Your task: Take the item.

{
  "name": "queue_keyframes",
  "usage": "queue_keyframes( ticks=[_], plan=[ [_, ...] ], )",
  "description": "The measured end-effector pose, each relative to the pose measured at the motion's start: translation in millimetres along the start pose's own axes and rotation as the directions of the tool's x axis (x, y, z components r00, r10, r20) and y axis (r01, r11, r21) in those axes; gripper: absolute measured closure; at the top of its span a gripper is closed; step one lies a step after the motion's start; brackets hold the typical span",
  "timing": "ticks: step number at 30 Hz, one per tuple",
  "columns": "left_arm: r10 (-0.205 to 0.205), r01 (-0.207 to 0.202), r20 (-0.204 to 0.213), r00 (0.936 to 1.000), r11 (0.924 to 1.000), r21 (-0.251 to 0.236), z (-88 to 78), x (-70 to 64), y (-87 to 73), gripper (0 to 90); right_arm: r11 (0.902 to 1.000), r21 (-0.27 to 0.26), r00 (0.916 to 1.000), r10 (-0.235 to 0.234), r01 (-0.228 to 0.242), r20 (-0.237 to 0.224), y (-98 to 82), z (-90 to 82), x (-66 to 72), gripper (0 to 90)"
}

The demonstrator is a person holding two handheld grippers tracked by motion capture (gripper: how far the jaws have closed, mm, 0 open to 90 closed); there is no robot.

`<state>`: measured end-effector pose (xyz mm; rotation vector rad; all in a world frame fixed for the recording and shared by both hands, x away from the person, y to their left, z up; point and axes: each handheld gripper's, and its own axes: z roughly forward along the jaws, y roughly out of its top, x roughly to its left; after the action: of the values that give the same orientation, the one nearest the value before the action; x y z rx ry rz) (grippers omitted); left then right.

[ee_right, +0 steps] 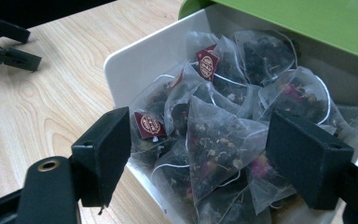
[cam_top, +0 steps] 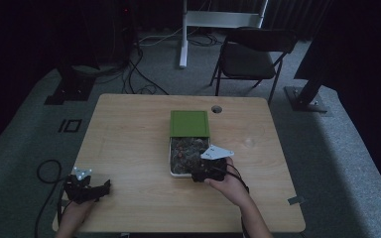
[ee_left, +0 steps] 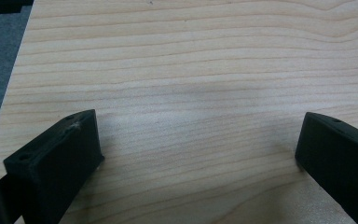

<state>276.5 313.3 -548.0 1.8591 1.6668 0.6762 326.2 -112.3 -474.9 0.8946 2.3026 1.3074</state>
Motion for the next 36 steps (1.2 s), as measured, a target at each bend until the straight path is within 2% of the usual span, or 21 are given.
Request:
queue_keyframes(
  ticks=[4, 9, 14, 17, 23, 31, 32, 36],
  plan=[
    [0.000, 0.000, 0.000, 1.0000, 1.0000, 0.000, 0.0, 0.0, 0.0, 0.5, 1.0000, 0.007, 0.9992, -0.003, 0.003, 0.039, -0.6, 2.4, 0.6, 33.5],
    [0.000, 0.000, 0.000, 1.0000, 1.0000, 0.000, 0.0, 0.0, 0.0, 0.5, 0.9999, 0.014, 0.9982, -0.007, 0.006, 0.059, -0.7, 5.7, 2.6, 43.5],
    [0.000, 0.000, 0.000, 1.0000, 1.0000, 0.000, 0.0, 0.0, 0.0, 0.5, 0.9987, 0.051, 0.9973, -0.013, 0.009, 0.072, -3.2, 12.2, 5.6, 53.0],
    [0.000, 0.000, 0.000, 1.0000, 1.0000, 0.000, 0.0, 0.0, 0.0, 0.5, 0.9973, 0.064, 0.9949, -0.042, 0.036, 0.091, -4.2, 14.2, 6.5, 60.5],
    [0.000, 0.000, 0.000, 1.0000, 1.0000, 0.000, 0.0, 0.0, 0.0, 0.5, 0.9986, 0.051, 0.9969, -0.017, 0.013, 0.076, -5.4, 9.6, 0.6, 79.0],
    [0.000, 0.000, 0.000, 1.0000, 1.0000, 0.000, 0.0, 0.0, 0.0, 0.5, 0.9996, 0.028, 0.9991, -0.004, 0.003, 0.043, -2.6, 2.6, -2.1, 81.4],
    [0.000, 0.000, 0.000, 1.0000, 1.0000, 0.000, 0.0, 0.0, 0.0, 0.5, 0.9998, 0.017, 0.9994, 0.012, -0.013, 0.034, -1.5, 0.9, -2.8, 81.4],
    [0.000, 0.000, 0.000, 1.0000, 1.0000, 0.000, 0.0, 0.0, 0.0, 0.5, 0.9999, 0.008, 0.9992, 0.010, -0.010, 0.039, 1.0, -4.0, -4.1, 82.2]
  ],
)
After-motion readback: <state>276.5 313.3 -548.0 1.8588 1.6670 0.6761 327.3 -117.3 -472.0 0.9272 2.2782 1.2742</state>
